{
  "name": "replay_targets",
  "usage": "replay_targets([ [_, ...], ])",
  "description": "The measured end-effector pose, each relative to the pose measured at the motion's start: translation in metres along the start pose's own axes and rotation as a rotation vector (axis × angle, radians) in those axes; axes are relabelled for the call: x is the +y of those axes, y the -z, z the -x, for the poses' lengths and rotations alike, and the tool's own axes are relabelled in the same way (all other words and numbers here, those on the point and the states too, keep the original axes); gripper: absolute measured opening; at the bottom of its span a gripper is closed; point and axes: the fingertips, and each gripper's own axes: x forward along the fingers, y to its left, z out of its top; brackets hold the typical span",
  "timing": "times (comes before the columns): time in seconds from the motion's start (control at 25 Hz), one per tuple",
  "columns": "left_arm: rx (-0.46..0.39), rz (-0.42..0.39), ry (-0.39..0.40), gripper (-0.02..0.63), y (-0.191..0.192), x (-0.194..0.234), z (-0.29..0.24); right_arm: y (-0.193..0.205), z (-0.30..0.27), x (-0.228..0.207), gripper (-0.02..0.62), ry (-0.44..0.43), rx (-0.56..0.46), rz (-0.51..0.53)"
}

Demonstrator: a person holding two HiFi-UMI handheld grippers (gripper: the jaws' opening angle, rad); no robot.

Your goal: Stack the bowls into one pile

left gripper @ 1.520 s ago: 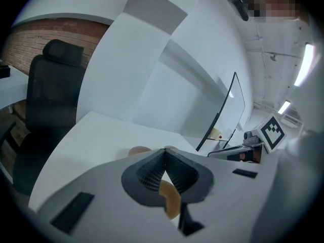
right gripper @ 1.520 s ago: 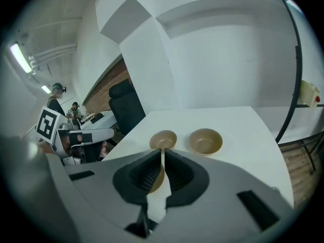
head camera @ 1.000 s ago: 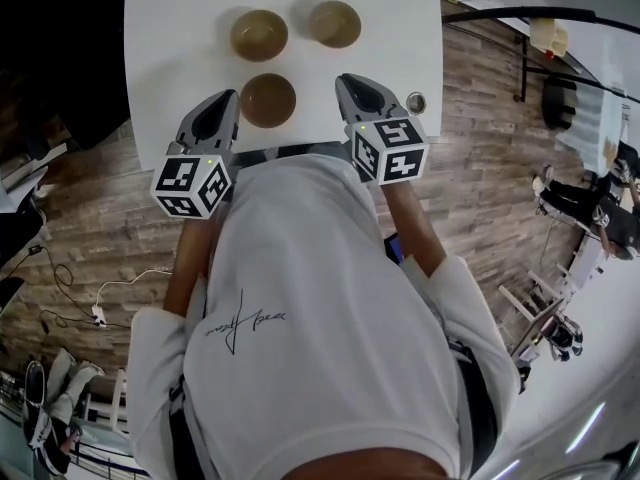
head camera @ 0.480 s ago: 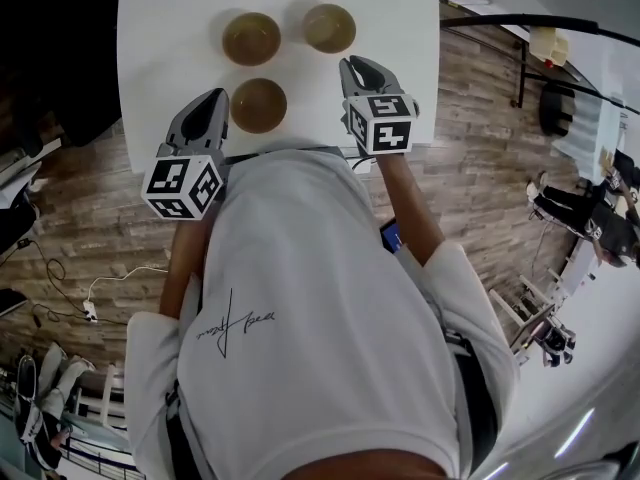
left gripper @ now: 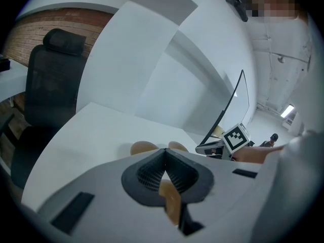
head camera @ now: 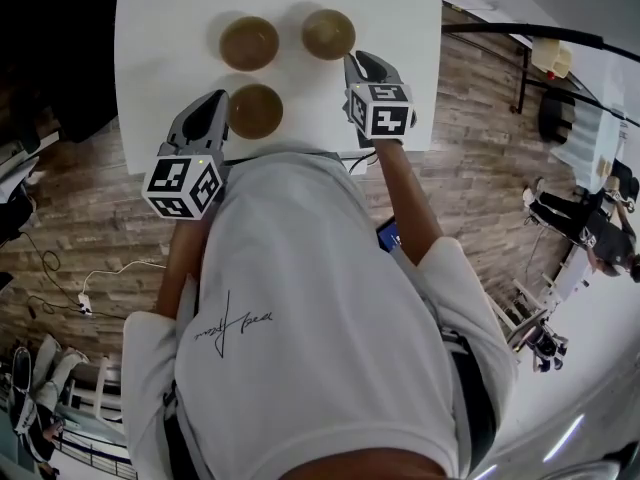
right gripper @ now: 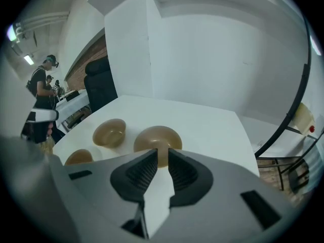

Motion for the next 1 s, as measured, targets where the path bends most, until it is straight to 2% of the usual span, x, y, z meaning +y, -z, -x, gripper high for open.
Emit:
replay_targets([
  [0.32,0.016,0.011,-0.007,0.008,0.003,0.003,0.001,0.014,-0.019,-0.011,0.061,0.012,0.042,-0.050],
  [0.76,0.027,0.036,-0.037,0.008,0.007,0.009,0.000,0.024,-0.037,-0.029,0.063,-0.051,0.044,-0.437],
  [1.0,0.034,0.037,-0.035,0.008,0.007,0.009,-0.004,0.025,-0.044,-0.030,0.069,-0.090,0.039,-0.583],
])
